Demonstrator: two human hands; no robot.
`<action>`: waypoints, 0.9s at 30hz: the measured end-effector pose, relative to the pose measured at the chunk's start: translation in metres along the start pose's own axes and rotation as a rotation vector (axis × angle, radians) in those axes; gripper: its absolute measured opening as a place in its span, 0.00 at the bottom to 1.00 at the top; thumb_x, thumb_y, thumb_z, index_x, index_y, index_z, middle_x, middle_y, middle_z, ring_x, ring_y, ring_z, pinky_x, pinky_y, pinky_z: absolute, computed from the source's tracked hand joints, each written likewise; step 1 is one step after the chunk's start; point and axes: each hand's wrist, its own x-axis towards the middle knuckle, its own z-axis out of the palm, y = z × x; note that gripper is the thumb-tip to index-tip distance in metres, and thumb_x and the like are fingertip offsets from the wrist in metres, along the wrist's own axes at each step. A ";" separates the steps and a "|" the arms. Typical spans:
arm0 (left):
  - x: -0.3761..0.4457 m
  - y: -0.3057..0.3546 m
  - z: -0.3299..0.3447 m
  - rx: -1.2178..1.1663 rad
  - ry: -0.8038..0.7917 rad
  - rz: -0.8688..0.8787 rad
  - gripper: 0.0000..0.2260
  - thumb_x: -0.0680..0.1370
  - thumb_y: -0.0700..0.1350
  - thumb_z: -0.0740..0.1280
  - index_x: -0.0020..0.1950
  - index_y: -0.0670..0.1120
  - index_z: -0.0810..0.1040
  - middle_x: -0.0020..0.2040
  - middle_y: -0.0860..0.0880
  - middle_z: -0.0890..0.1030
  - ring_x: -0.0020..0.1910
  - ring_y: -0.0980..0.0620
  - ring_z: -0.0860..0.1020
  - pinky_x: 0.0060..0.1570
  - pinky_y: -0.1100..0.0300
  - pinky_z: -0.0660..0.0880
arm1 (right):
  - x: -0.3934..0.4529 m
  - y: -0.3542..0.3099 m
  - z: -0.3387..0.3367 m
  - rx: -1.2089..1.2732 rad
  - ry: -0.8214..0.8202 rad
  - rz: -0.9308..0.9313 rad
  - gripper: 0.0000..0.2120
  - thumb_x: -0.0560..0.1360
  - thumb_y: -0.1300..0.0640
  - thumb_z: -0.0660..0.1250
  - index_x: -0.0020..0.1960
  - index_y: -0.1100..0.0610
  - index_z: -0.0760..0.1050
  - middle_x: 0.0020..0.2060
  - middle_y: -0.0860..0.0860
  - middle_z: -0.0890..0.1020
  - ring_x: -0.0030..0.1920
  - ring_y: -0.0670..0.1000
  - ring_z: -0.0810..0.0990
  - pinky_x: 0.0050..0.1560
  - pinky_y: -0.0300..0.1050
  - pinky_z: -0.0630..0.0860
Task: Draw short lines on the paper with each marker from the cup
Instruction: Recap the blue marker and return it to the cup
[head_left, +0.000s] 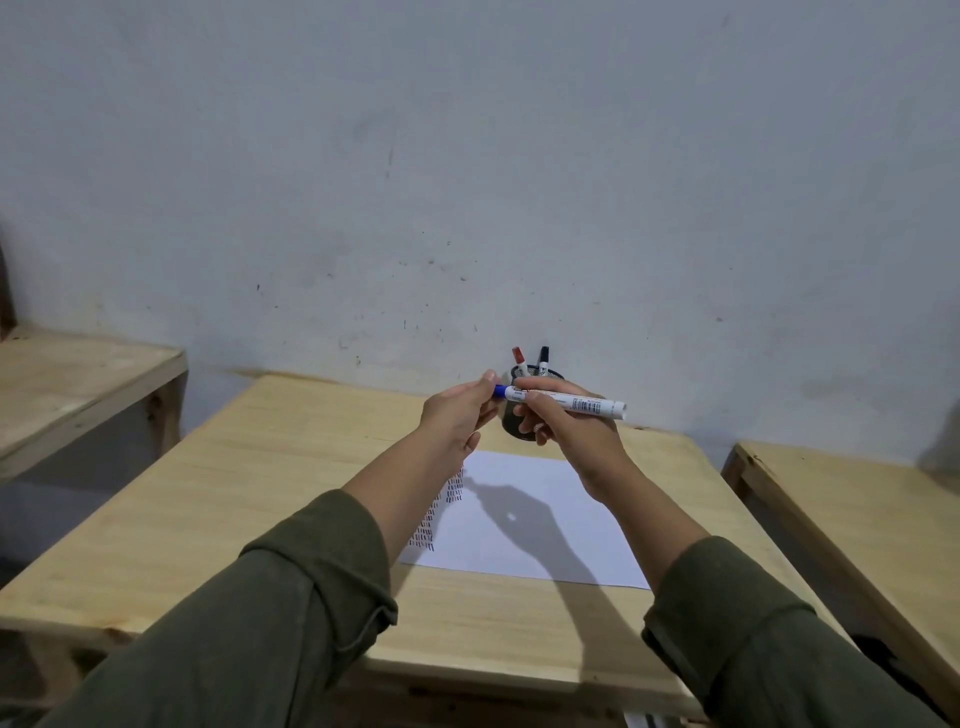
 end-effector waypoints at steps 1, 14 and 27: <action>-0.002 0.002 0.001 -0.029 -0.002 -0.010 0.05 0.75 0.51 0.68 0.45 0.51 0.80 0.38 0.55 0.81 0.39 0.61 0.77 0.39 0.63 0.65 | 0.000 -0.001 0.001 0.010 0.000 -0.001 0.08 0.76 0.61 0.64 0.52 0.56 0.81 0.37 0.53 0.82 0.32 0.46 0.77 0.33 0.37 0.72; 0.001 -0.013 0.015 -0.211 0.008 0.032 0.05 0.76 0.42 0.68 0.40 0.50 0.79 0.32 0.54 0.81 0.38 0.61 0.77 0.35 0.65 0.62 | -0.007 0.007 0.001 0.284 0.051 0.090 0.09 0.77 0.63 0.63 0.55 0.61 0.78 0.38 0.57 0.79 0.34 0.50 0.77 0.36 0.38 0.73; 0.030 0.018 0.018 0.009 0.072 0.173 0.04 0.75 0.45 0.68 0.41 0.51 0.76 0.53 0.47 0.83 0.50 0.55 0.79 0.55 0.59 0.67 | 0.003 -0.008 -0.025 0.243 -0.121 0.193 0.08 0.78 0.55 0.61 0.49 0.58 0.76 0.42 0.58 0.84 0.38 0.52 0.82 0.40 0.41 0.75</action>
